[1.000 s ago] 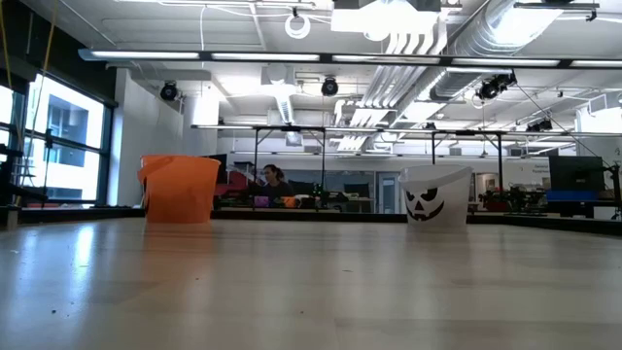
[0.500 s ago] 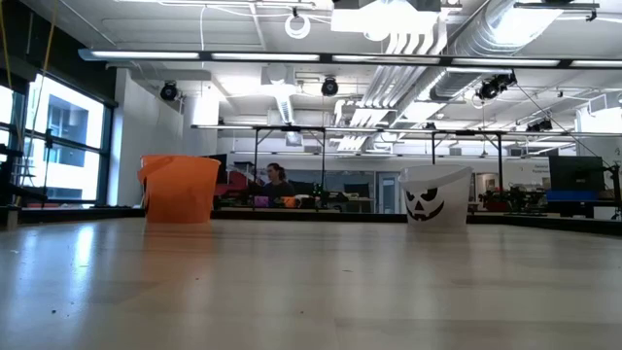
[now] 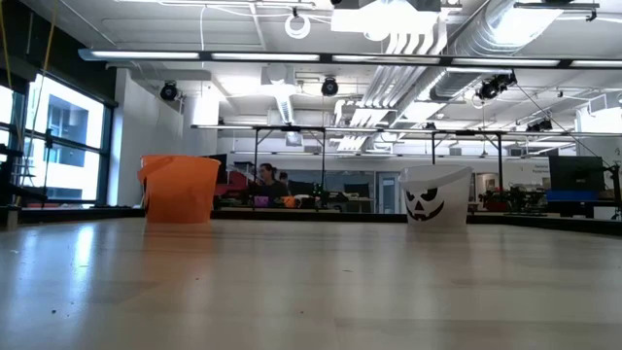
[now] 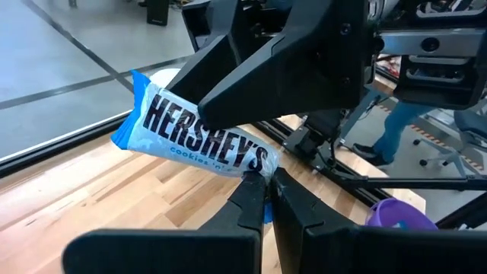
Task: Sort candy
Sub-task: Put the white chocolate into the violet bucket
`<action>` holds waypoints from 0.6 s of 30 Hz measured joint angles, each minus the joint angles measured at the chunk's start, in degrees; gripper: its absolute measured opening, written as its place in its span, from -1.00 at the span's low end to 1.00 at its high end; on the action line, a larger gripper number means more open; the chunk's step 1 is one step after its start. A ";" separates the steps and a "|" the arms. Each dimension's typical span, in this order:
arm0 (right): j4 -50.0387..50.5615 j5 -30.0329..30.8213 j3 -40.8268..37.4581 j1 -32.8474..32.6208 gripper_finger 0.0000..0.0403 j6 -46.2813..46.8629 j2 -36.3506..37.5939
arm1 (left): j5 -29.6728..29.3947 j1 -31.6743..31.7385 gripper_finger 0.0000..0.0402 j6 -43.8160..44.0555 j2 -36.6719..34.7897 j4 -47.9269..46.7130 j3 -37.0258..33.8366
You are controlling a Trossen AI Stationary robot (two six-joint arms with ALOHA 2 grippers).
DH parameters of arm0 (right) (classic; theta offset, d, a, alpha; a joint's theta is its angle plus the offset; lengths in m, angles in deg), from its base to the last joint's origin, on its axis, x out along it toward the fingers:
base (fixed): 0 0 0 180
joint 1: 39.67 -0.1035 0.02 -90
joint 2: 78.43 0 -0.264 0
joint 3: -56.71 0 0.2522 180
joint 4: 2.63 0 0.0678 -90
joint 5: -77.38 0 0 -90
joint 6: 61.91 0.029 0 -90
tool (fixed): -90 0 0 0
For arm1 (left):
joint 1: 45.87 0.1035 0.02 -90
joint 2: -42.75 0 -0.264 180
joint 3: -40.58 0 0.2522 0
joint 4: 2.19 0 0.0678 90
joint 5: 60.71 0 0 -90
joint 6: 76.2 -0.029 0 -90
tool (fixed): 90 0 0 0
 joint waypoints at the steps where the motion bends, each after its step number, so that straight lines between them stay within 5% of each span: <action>1: 0.02 -0.60 0.00 0.03 -0.41 -0.02 0.00 | 0.05 0.00 -1.00 -0.01 0.00 -0.07 0.00; 18: 0.31 -2.87 -0.02 0.41 -0.14 -7.86 -0.02 | 0.31 -0.02 -1.00 -0.02 0.00 -0.36 -0.20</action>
